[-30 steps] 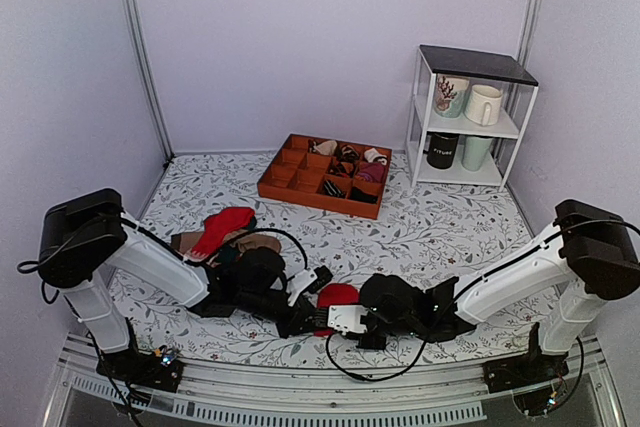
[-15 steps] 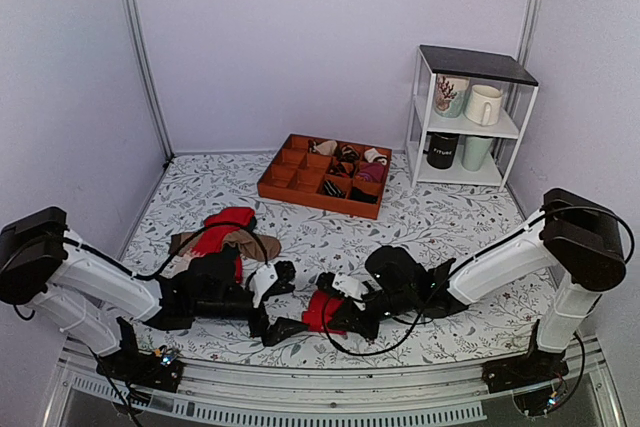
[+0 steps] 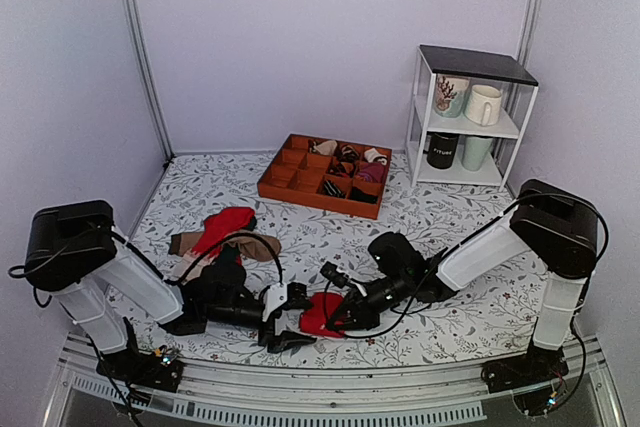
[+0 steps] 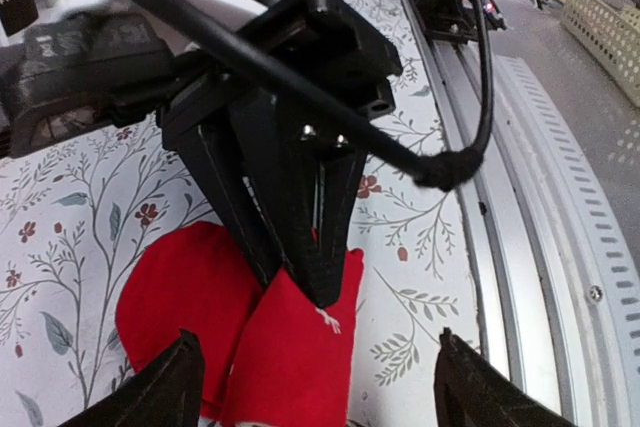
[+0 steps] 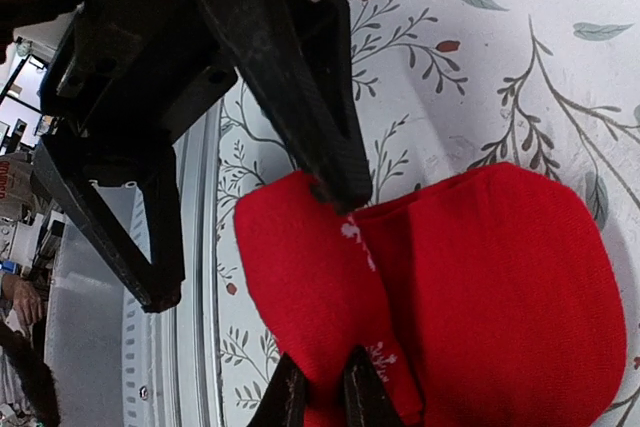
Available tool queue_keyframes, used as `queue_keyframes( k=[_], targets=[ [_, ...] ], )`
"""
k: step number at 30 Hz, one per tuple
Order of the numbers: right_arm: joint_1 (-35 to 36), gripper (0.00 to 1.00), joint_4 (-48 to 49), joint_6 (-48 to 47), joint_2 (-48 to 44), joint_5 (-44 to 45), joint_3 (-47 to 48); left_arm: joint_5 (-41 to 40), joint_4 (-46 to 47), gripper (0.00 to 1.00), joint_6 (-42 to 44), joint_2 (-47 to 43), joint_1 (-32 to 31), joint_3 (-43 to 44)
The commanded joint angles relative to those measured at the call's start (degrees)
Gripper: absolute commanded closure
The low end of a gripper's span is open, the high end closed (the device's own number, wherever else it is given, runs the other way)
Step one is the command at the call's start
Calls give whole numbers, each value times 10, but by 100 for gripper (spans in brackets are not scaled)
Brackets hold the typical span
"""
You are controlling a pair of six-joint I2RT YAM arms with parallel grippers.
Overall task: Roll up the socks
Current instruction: Roll the sock at the center of the board.
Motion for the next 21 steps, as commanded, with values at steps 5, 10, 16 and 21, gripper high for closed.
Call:
queue_keyframes(
  k=[5,10,16,21],
  targets=[
    [-6,89,-175,-1,55,7,-32,37,16,34,-5,47,3,22],
    [-9,89,-183,-7,62,2,-25,27,4,51,-11,62,3,29],
    [-10,89,-191,-12,67,4,-18,23,-17,98,-15,63,2,41],
    [-10,86,-208,-13,64,18,-3,7,-82,100,-41,79,3,69]
  ],
)
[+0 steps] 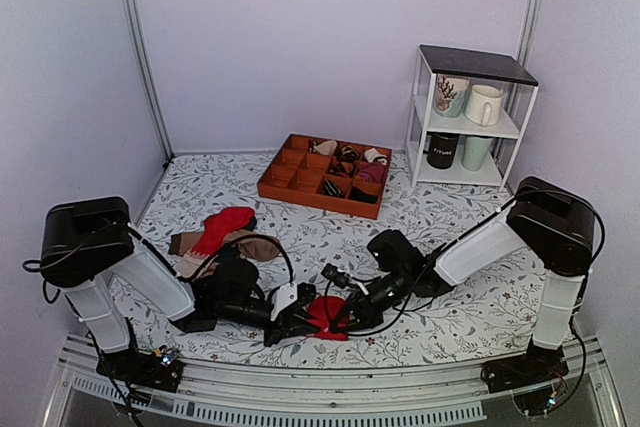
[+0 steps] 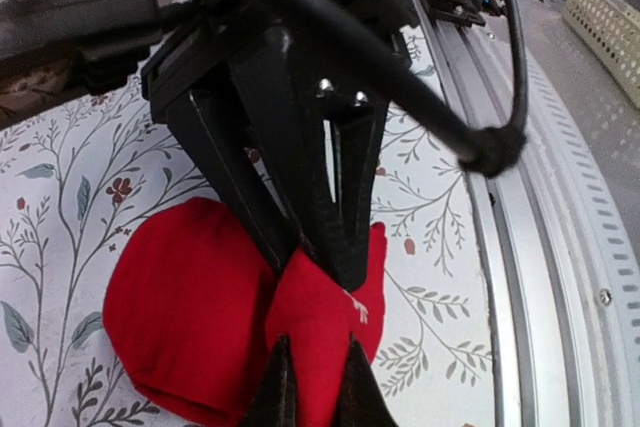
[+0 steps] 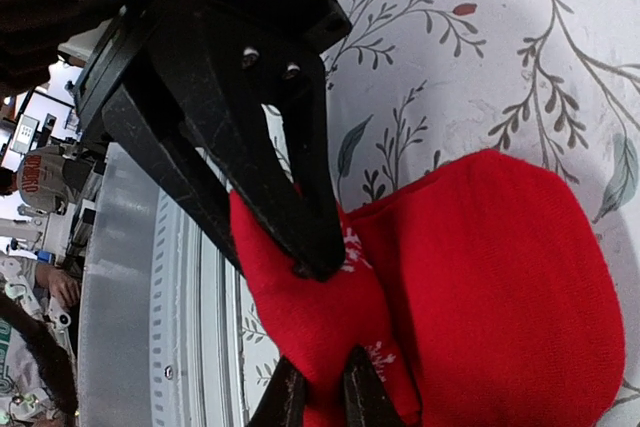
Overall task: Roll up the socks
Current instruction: Roll the sock at the center of the board.
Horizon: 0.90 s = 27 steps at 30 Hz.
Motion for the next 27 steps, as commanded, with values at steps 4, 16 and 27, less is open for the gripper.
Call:
queue_keyframes(
  k=[4,16,27],
  targets=[
    [5,75,-186,-19,-5,113,-5,-44,-167,100,-79,31,6,63],
    [65,50,-77,-190,-288,326,-114,-29,-312,100,-167,58,15,84],
    [174,38,-19,-281,-240,499,-128,-4,-347,100,-179,68,25,99]
  ],
)
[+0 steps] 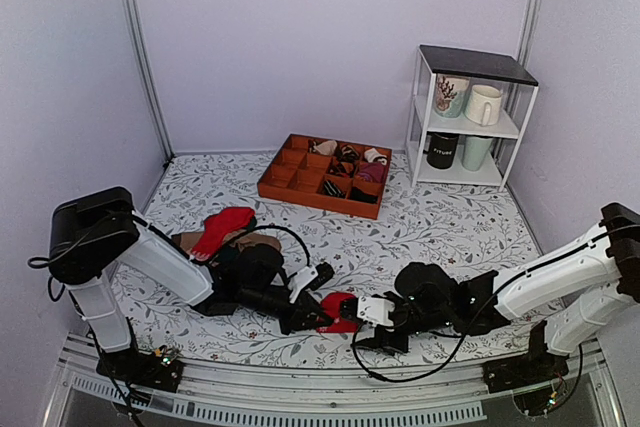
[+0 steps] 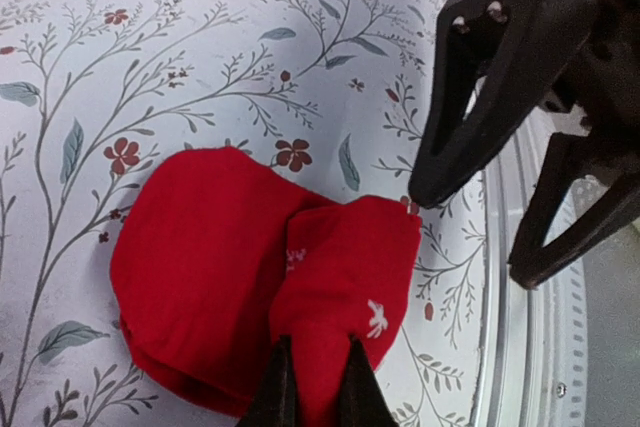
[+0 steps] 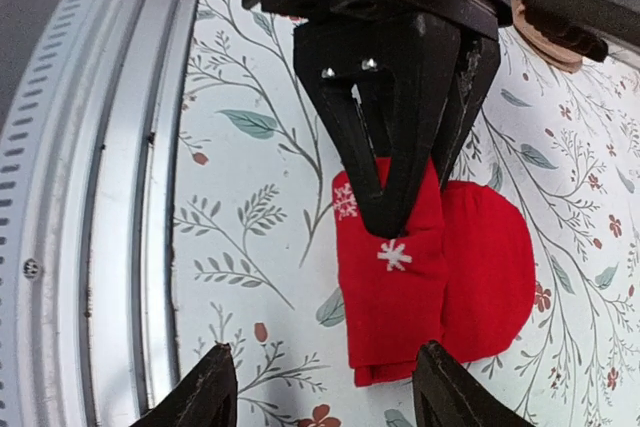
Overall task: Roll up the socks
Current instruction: Roll the sock at the center of the board.
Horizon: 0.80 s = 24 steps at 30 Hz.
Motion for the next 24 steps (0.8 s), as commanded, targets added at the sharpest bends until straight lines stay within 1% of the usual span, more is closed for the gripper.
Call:
queue_keyframes(
  k=[1,4,11,13,15,18,21,22,23,24],
  targets=[
    [20,38,33,-50,40,103,19,-19,-159,100,-8,42,8,-21],
    [24,38,35,-66,62,109,30,-15,-159,100,-8,42,9,-21],
    [42,39,54,-83,100,164,49,-7,-153,100,-5,48,11,-21],
    [42,40,53,-86,109,168,52,-4,-152,100,-3,49,11,-22],
    [42,45,52,-88,119,165,54,-3,-152,100,-2,47,12,-23],
    [42,62,40,-81,134,148,61,-2,-149,100,-2,44,12,-26],
    [42,73,20,-55,152,136,68,-3,-142,100,1,36,12,-29],
    [41,77,17,-43,156,127,65,-5,-136,98,2,30,12,-31],
    [41,79,17,-35,158,118,62,-10,-128,86,2,21,12,-35],
    [40,80,16,-18,159,104,59,-14,-119,70,2,11,12,-39]
  ],
)
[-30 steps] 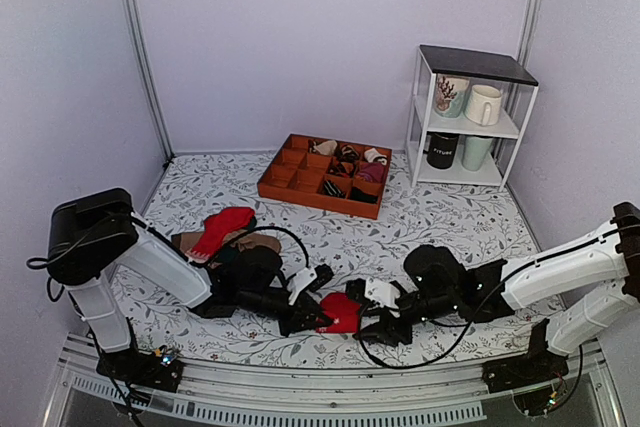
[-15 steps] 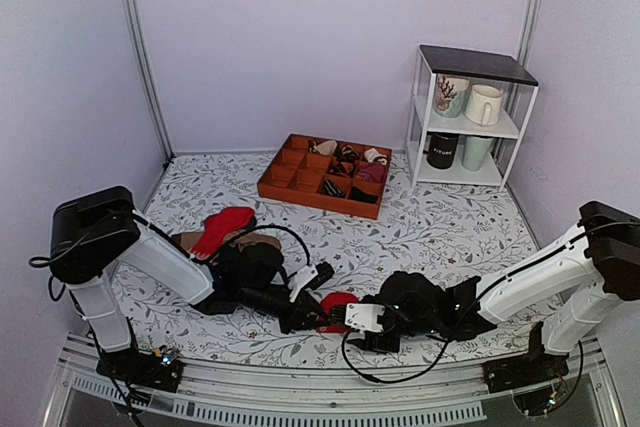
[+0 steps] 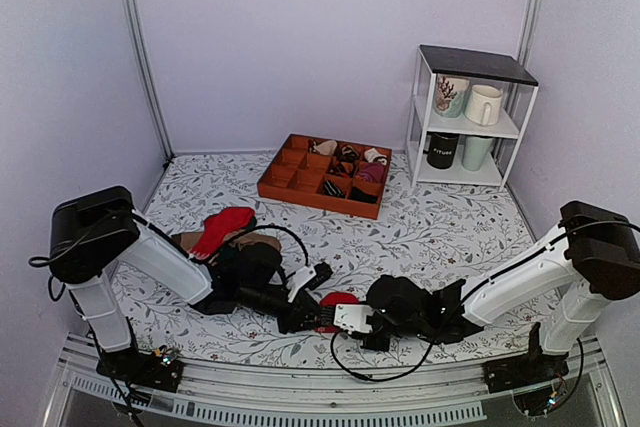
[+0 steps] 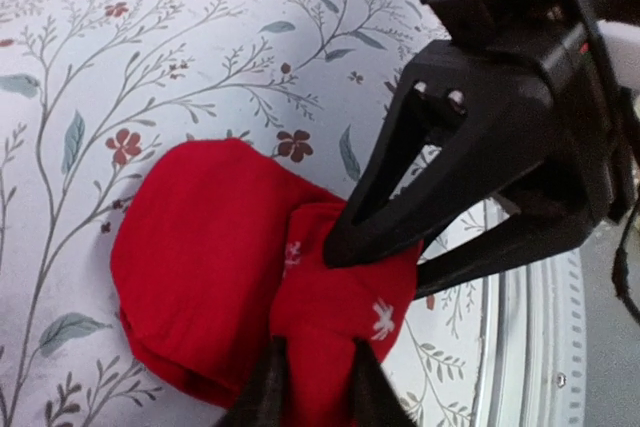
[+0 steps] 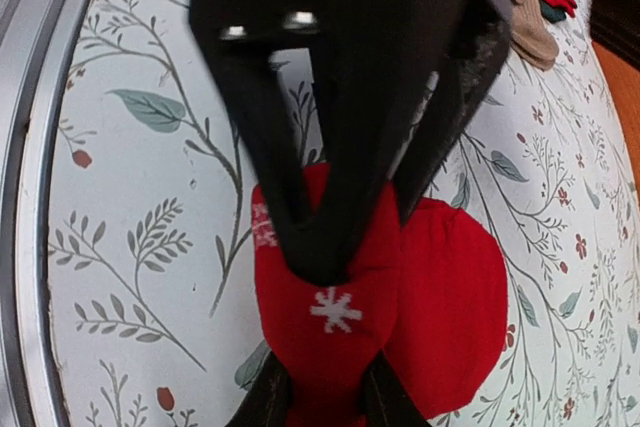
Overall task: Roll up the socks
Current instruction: Roll the sock at the center of the board.
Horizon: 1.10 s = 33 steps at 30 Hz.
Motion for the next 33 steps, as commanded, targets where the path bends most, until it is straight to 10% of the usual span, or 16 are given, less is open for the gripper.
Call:
queue_keyframes(
  k=[1,4,9,16,33],
  targets=[
    [-1,81,-21,61,30,-60,-4,-42,-108,62,8,-4,3,-42],
    [-14,82,-19,108,21,-114,-16,-70,-74,29,29,-54,3,-56],
    [-70,82,-29,175,16,-255,-24,-114,46,14,97,-152,-4,-116],
    [-156,82,-74,267,98,-395,2,-126,184,15,201,-192,-30,-166],
    [-170,82,-106,284,146,-406,20,-44,267,29,204,-35,-35,-137]
  ],
)
